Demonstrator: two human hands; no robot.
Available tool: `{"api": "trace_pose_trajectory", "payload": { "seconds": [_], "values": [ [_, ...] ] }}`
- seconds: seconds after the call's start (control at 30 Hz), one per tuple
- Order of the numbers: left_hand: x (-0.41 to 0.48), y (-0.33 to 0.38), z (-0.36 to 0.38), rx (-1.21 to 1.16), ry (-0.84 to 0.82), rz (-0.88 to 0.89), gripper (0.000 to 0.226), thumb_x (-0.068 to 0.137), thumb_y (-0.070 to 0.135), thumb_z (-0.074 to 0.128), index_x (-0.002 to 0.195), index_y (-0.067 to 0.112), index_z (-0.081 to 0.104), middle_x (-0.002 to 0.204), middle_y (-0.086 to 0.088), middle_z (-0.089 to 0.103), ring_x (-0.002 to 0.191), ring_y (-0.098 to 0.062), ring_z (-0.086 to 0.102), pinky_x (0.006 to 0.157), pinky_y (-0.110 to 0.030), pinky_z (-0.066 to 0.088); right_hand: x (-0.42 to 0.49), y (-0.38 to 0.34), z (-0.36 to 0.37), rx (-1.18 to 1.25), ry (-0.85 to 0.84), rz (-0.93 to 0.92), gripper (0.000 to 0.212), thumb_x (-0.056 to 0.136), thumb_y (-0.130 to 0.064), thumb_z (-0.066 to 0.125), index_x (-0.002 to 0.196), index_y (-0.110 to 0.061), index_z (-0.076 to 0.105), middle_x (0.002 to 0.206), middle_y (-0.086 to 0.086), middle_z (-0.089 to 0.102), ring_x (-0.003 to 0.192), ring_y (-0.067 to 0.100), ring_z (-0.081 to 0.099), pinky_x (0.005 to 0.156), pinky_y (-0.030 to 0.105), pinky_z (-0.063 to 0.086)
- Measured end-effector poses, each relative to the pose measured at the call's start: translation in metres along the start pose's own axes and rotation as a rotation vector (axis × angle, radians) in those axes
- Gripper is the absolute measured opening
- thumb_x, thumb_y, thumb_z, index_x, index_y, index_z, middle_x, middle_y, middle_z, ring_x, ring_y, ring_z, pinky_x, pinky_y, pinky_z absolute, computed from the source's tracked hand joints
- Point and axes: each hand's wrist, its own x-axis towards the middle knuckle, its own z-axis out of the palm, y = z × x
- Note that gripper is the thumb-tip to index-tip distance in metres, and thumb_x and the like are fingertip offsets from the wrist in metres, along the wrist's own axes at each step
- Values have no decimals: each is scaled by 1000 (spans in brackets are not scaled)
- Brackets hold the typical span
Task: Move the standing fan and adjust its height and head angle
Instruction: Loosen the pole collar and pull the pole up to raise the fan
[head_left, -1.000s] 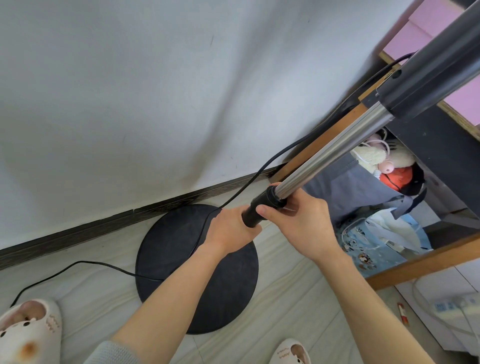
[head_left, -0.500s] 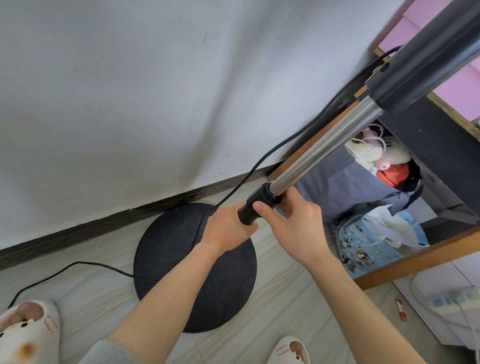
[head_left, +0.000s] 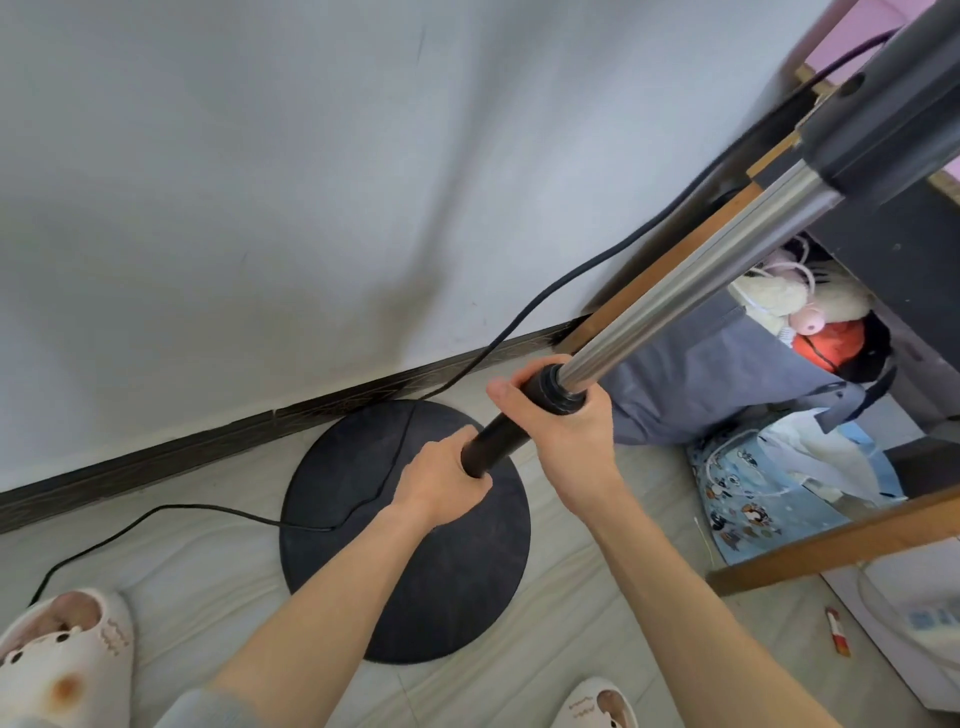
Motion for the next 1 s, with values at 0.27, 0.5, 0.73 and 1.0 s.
{"api": "trace_pose_trajectory", "payload": {
  "seconds": [0.27,0.5,0.73,1.0],
  "values": [
    [-8,0,25,-54,271,-96,26,84,38,67,85,35,41,66,12,62,56,-6,59,49,-25,41,-1,8,19,96,146,2,25,73,-3,84,81,-9,62,68,-11,65,65,5,62,65,16,51],
    [-11,11,31,-57,326,-159,32,88,35,70,95,37,39,74,15,59,60,-6,59,52,-22,44,15,2,-14,135,-238,93,20,73,-2,81,75,-15,67,79,3,67,81,19,65,77,31,55],
    [-7,17,40,-77,380,-187,33,89,34,70,95,33,37,77,13,59,62,-4,57,50,-18,39,11,12,9,94,207,42,22,75,-2,82,74,-16,65,69,-2,63,66,9,60,66,24,54],
    [-7,14,42,-49,384,-181,37,88,35,70,95,35,34,77,13,58,63,-6,59,58,-28,51,16,6,-4,142,-30,89,18,69,-1,77,73,-11,63,72,7,62,72,21,60,69,34,54]
  ]
}}
